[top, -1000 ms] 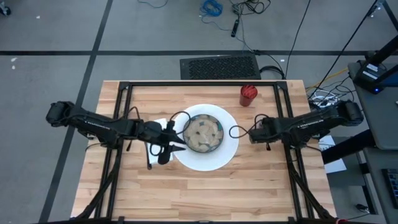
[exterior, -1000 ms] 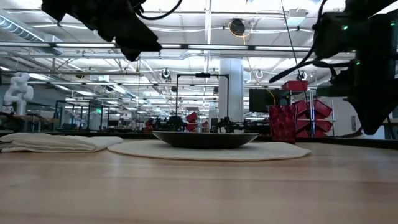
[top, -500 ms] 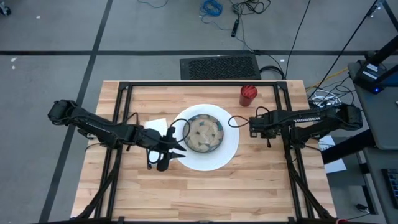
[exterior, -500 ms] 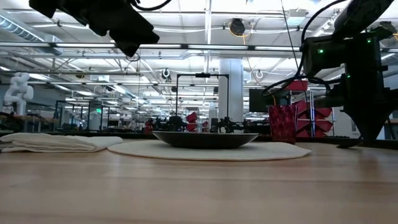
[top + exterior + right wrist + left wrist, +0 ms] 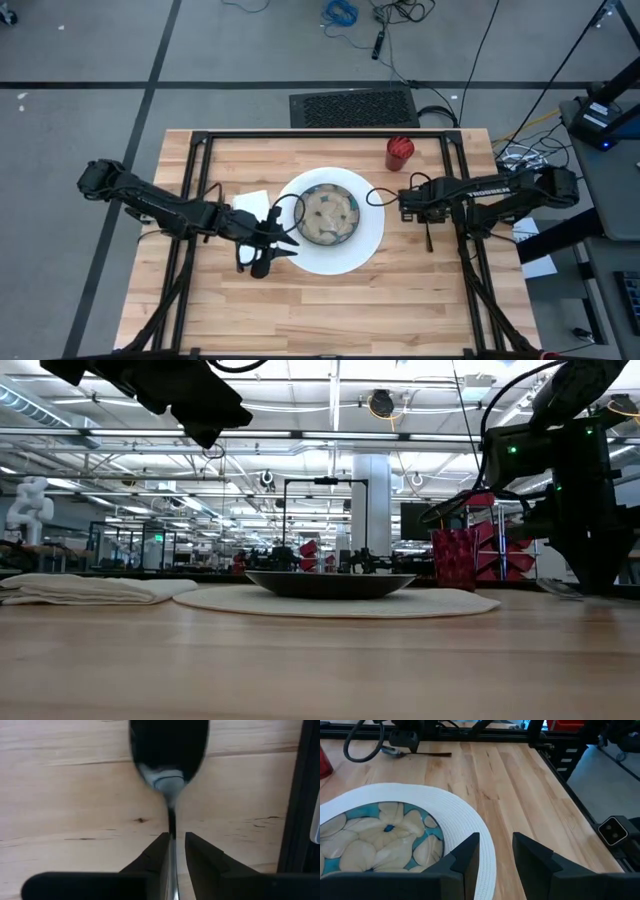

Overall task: Set table place
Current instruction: Put the black spoon in the middle right of the table

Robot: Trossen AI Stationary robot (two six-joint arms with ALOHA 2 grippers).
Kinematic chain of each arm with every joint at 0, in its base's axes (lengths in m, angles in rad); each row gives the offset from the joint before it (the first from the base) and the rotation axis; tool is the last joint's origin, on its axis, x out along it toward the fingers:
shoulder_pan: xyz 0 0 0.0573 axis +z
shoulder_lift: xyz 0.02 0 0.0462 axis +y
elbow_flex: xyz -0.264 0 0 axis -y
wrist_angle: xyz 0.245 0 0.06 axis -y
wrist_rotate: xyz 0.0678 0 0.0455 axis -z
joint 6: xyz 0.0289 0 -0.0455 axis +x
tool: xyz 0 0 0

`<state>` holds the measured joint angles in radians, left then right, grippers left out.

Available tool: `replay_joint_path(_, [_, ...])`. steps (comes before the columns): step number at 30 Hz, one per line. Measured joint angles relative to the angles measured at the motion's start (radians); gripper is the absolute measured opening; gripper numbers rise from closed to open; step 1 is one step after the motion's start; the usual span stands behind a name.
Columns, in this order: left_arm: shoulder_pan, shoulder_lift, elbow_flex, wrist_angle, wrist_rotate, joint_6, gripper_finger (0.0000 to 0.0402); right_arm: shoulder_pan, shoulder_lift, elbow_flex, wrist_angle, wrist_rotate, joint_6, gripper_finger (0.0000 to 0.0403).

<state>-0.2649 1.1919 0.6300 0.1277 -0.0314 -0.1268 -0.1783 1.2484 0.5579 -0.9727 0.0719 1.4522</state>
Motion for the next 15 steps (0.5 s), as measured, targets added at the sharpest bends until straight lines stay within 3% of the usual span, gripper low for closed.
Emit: replay_joint_path(15, [-0.005,0.000,0.000,-0.002,0.000,0.000,0.0102,-0.008,0.019,0.000,0.054,0.034,-0.025,0.0045])
